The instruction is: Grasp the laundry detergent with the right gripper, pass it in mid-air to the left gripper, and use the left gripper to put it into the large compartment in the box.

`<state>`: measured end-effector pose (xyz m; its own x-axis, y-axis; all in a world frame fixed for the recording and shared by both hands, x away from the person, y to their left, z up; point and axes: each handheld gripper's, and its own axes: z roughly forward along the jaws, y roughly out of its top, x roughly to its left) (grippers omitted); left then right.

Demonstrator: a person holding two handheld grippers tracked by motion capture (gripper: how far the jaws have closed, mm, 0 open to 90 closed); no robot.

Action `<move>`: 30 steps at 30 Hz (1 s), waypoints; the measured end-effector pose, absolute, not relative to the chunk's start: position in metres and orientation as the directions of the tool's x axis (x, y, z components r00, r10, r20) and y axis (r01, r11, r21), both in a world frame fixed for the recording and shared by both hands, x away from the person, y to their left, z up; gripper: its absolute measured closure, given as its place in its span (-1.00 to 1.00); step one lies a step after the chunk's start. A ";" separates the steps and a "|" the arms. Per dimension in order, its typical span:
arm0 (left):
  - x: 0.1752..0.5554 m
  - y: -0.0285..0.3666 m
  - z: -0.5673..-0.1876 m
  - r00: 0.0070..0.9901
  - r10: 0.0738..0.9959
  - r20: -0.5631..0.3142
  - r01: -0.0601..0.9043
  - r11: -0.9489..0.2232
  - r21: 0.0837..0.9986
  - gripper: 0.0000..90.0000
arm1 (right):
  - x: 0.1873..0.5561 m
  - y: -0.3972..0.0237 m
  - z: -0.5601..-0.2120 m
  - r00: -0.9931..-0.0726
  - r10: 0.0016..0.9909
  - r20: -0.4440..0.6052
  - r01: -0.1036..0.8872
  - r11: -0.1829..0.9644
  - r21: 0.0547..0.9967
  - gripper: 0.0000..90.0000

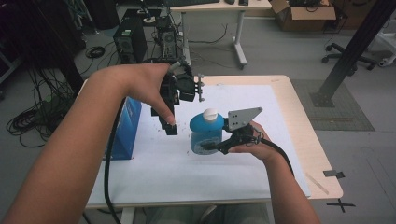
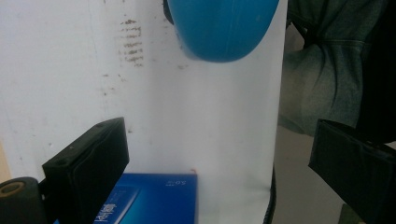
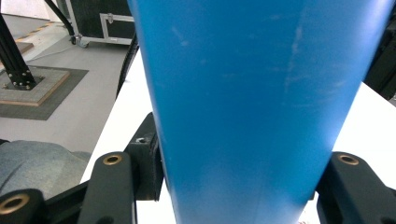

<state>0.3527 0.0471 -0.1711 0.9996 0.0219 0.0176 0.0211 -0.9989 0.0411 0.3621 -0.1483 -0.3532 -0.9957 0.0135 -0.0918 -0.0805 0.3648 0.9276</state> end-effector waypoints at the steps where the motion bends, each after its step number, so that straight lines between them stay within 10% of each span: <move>1: 0.353 0.046 -0.171 1.000 0.018 0.018 0.018 -0.999 0.043 -0.89 | 0.362 -0.147 -0.353 -0.996 0.013 -0.093 -0.082 0.364 0.928 -0.02; 30: 0.352 0.023 -0.177 0.997 0.025 0.067 0.023 -0.999 0.031 -0.89 | 0.365 -0.128 -0.352 -0.996 -0.004 -0.091 -0.087 0.349 0.933 -0.02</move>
